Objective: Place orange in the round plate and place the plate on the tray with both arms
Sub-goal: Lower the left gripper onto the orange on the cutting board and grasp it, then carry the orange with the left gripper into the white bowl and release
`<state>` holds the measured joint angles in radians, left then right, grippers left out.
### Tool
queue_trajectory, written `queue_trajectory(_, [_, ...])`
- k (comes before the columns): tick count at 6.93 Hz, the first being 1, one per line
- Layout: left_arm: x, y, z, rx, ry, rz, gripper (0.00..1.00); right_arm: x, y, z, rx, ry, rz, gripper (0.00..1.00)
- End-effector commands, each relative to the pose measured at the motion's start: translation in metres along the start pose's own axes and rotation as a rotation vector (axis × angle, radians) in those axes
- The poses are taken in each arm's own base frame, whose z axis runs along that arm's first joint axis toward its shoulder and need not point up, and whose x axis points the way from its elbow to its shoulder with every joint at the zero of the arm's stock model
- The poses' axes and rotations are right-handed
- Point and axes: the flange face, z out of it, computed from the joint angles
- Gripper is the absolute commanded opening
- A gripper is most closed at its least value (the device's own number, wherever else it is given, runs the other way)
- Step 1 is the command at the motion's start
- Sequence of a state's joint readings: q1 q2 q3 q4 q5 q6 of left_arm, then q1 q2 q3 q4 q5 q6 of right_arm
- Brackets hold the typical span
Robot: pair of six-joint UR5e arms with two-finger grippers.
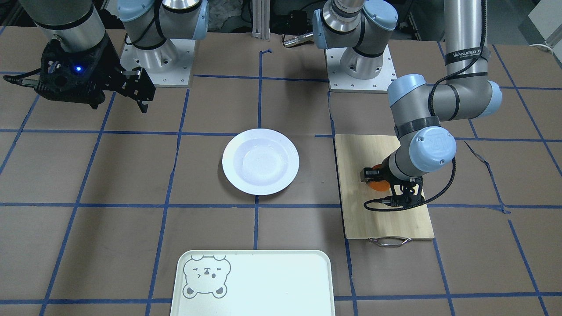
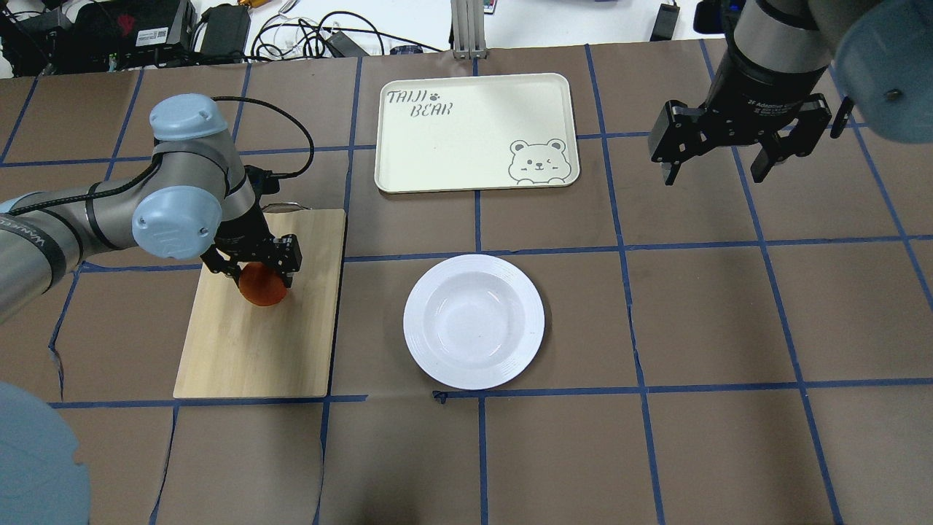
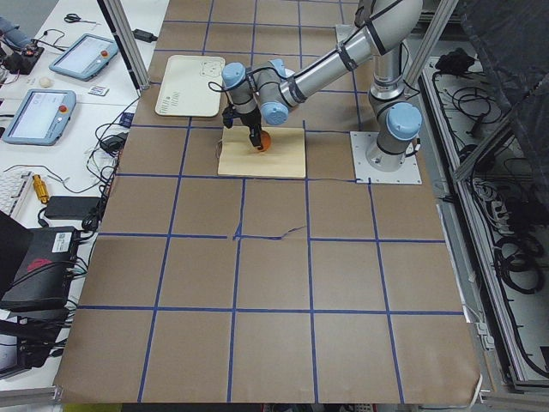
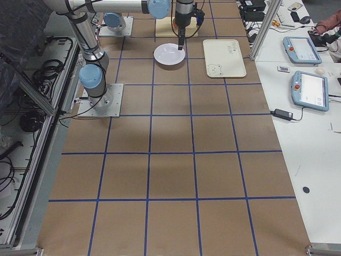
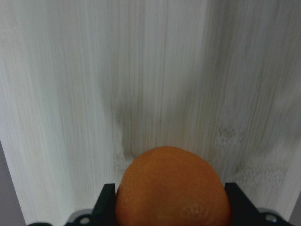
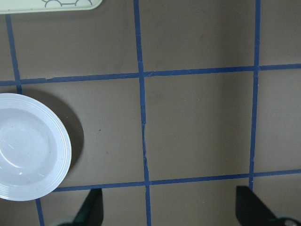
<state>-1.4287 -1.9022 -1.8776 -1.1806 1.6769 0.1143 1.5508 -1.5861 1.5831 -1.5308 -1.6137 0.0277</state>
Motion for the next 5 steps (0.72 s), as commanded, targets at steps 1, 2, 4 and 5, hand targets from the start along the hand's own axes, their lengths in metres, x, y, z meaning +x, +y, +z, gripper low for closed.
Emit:
queue_trajectory(1, [0.035,0.005,-0.040,0.011,0.069,0.001,0.08,0.000,0.000,0.000,0.000,0.000,0.000,1.00])
queue_trajectory(2, [0.068,0.012,-0.063,-0.025,0.132,-0.048,0.08,0.001,0.000,0.000,0.000,0.001,0.001,1.00])
queue_trajectory(4, [0.175,0.045,-0.066,-0.098,0.202,-0.048,0.07,0.002,-0.001,-0.001,0.002,0.004,0.003,1.00])
queue_trajectory(5, [0.226,0.062,-0.050,-0.144,0.222,-0.086,0.07,0.001,0.000,0.000,0.000,0.005,0.001,1.00])
